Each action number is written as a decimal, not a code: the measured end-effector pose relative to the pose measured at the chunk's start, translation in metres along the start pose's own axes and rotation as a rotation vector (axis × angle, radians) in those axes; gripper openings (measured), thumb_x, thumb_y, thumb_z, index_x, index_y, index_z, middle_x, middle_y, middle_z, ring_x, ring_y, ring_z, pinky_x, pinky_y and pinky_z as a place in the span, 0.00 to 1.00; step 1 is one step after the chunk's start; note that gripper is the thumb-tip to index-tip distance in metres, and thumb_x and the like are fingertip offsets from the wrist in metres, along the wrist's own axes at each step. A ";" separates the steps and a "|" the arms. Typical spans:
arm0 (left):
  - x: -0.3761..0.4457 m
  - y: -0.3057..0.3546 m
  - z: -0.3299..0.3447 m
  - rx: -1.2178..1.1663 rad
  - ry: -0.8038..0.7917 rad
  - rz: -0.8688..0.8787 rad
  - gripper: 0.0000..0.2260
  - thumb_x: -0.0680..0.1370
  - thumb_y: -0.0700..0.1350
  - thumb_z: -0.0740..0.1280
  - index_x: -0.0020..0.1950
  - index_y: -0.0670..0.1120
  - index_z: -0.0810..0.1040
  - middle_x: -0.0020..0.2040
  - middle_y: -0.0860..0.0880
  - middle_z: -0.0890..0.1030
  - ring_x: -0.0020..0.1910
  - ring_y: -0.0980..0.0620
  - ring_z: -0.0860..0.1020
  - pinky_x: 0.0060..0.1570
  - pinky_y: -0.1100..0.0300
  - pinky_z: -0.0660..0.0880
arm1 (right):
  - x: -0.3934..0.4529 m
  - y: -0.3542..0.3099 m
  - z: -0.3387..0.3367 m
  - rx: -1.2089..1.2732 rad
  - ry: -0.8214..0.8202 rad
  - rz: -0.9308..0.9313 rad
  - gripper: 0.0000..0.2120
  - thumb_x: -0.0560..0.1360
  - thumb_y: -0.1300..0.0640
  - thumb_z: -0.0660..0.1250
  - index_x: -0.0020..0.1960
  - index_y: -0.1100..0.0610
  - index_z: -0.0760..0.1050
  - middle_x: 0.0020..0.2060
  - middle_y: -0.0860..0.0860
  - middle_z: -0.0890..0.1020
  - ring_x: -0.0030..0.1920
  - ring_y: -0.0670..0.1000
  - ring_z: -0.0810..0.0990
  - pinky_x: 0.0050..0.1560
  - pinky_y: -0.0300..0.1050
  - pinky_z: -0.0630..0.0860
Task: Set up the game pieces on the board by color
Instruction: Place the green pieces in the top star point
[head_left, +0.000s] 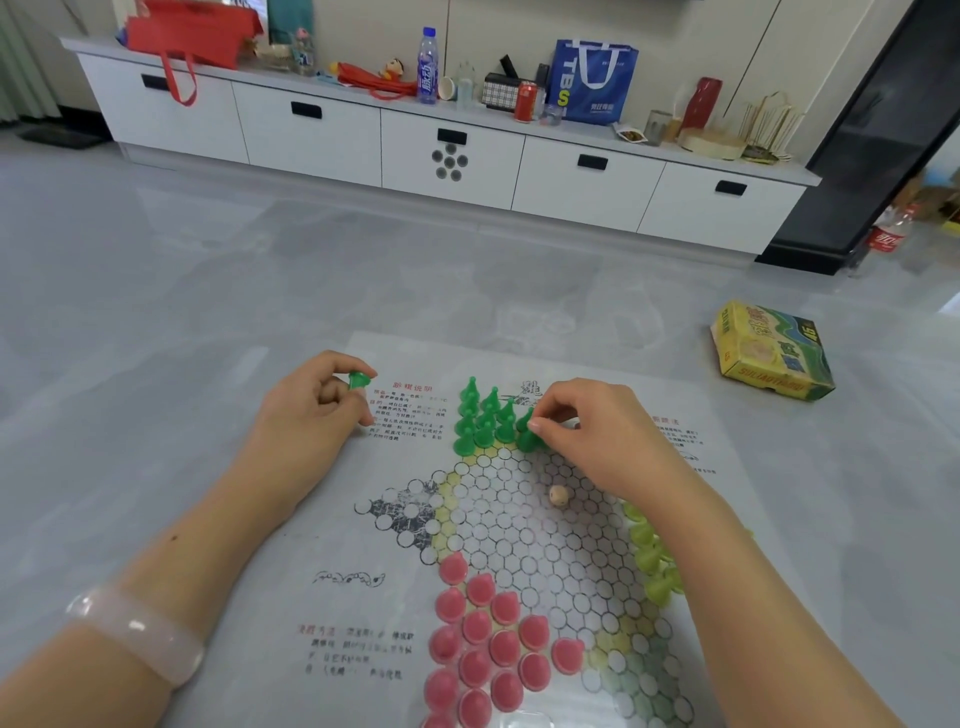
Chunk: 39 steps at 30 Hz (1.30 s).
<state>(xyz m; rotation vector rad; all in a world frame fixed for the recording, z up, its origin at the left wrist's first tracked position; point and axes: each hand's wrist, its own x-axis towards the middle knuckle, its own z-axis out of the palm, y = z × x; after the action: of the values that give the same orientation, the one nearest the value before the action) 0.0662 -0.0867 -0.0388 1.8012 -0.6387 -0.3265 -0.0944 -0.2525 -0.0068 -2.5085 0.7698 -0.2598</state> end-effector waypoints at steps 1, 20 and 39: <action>0.000 0.000 0.000 -0.002 0.002 -0.007 0.15 0.74 0.33 0.60 0.42 0.54 0.75 0.26 0.53 0.78 0.25 0.64 0.75 0.33 0.62 0.66 | 0.000 0.000 0.000 0.001 -0.003 -0.002 0.04 0.74 0.55 0.66 0.45 0.53 0.79 0.47 0.48 0.81 0.49 0.47 0.78 0.53 0.42 0.74; 0.000 0.002 -0.001 0.042 -0.007 -0.021 0.14 0.75 0.35 0.61 0.42 0.55 0.75 0.33 0.45 0.79 0.28 0.63 0.77 0.39 0.61 0.70 | -0.042 -0.003 0.003 -0.285 -0.106 -0.180 0.05 0.75 0.53 0.64 0.51 0.50 0.75 0.43 0.41 0.70 0.46 0.42 0.70 0.42 0.30 0.65; -0.043 0.051 0.010 -0.269 -0.180 -0.286 0.08 0.81 0.43 0.55 0.47 0.40 0.70 0.24 0.52 0.78 0.15 0.59 0.61 0.17 0.68 0.59 | -0.054 -0.011 -0.052 0.053 0.132 -0.064 0.07 0.75 0.58 0.65 0.49 0.50 0.78 0.40 0.41 0.80 0.41 0.41 0.79 0.45 0.31 0.75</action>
<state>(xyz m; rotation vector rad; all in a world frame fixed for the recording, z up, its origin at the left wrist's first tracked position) 0.0124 -0.0808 0.0015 1.6128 -0.4360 -0.7399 -0.1501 -0.2354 0.0417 -2.4877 0.7249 -0.4661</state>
